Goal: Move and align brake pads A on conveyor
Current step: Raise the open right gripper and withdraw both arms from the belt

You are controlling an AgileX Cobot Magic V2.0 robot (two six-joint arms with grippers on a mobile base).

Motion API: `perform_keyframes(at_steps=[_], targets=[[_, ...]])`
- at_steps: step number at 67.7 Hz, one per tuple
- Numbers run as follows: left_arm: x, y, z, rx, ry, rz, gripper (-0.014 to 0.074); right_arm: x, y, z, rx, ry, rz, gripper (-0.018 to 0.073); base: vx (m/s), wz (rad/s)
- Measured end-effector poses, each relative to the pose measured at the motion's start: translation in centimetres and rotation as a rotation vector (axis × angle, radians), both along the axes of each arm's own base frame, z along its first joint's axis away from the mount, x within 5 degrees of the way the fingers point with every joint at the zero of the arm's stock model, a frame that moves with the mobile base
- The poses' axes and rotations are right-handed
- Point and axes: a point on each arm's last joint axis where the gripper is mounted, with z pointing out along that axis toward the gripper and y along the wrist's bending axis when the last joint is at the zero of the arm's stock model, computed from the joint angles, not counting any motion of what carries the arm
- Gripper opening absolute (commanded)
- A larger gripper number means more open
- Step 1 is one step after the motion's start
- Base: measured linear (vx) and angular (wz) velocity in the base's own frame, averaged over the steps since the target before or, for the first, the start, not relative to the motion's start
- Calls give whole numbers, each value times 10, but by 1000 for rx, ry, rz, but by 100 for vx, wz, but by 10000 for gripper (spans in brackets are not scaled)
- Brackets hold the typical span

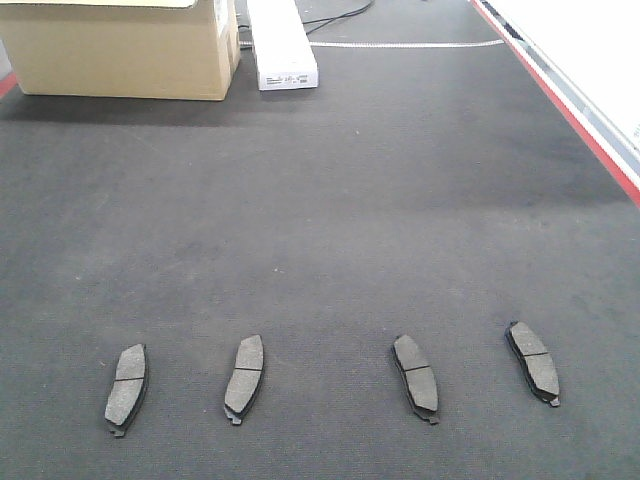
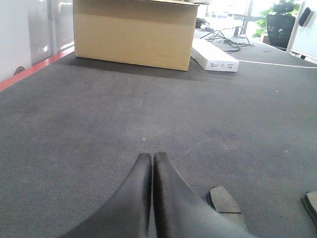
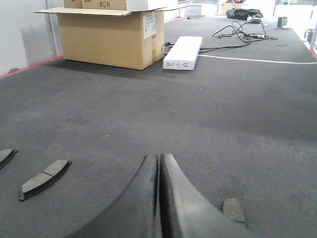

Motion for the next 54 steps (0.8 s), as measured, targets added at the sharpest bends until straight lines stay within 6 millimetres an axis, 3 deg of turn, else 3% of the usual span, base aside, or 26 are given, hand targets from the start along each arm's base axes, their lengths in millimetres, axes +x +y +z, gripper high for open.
perform_keyframes(at_steps=[12,31,46,54], targets=[[0,0,0,0,0,0,-6,2,-2,1,-25,-12,-62,-12,0,0],[0,0,0,1,0,0,-6,9,-13,4,-17,-65,-335,-12,0,0],[0,0,0,1,0,0,-6,21,-13,-50,-11,-88,-364,-12,0,0],[0,0,0,1,0,0,-6,21,-11,-68,7,-134,-356,-12,0,0]])
